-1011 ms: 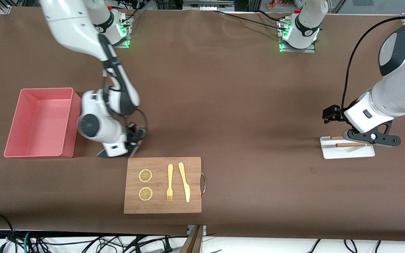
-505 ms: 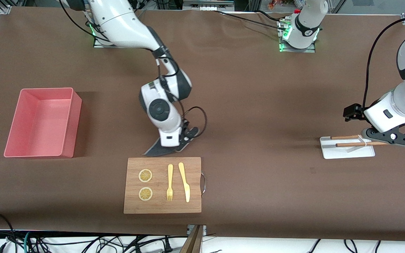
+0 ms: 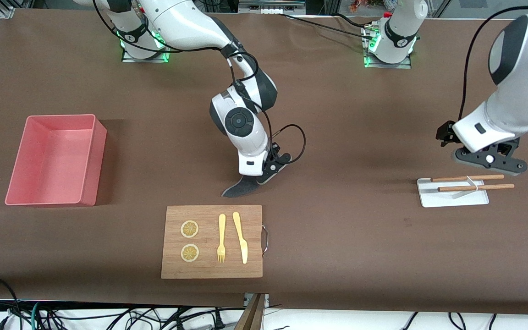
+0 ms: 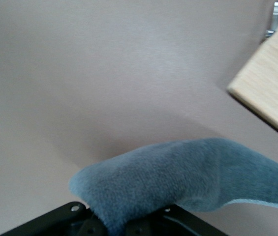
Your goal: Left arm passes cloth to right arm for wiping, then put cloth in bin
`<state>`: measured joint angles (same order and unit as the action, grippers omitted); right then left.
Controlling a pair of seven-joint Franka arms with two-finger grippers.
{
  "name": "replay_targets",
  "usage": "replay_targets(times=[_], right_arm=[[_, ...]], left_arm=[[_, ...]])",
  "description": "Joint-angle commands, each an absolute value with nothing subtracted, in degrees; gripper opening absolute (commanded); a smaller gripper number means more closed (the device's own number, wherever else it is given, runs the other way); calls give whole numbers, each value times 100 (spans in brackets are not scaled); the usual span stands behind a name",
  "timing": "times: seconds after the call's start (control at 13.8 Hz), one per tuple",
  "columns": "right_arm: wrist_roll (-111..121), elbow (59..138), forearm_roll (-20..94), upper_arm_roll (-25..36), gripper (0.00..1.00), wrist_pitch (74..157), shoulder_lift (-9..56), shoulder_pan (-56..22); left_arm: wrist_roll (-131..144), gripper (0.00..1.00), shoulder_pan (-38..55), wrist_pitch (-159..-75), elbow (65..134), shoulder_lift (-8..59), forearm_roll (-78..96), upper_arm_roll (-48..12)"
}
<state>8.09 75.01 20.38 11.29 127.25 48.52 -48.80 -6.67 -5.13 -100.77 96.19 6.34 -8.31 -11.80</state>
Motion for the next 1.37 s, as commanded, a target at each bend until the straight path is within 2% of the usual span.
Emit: replay_targets(times=[0.0, 0.22, 0.36, 0.79, 1.08, 1.3], right_arm=[[931, 7566, 2109, 1046, 0, 12604, 4852, -4554], [1772, 8390, 2074, 617, 0, 12595, 4186, -3756], [2562, 8927, 2057, 580, 0, 12368, 3711, -3324], [4594, 9298, 1760, 580, 0, 10804, 3016, -1874], [5527, 9939, 1057, 580, 0, 10652, 2383, -1232], [5687, 10072, 468, 580, 0, 10442, 2189, -1055]], left_arm=[[-730, 100, -142, -10818, 10694, -262, 243, -274], [-747, 100, -70, -10750, 10784, -465, 229, -114], [-756, 100, -79, -10504, 10574, -317, 229, -132], [-694, 100, -70, -10345, 10512, -281, 193, -202], [-414, 100, -62, -10318, 10503, -307, 193, -289], [-378, 100, -79, -10205, 10468, -316, 193, -369]])
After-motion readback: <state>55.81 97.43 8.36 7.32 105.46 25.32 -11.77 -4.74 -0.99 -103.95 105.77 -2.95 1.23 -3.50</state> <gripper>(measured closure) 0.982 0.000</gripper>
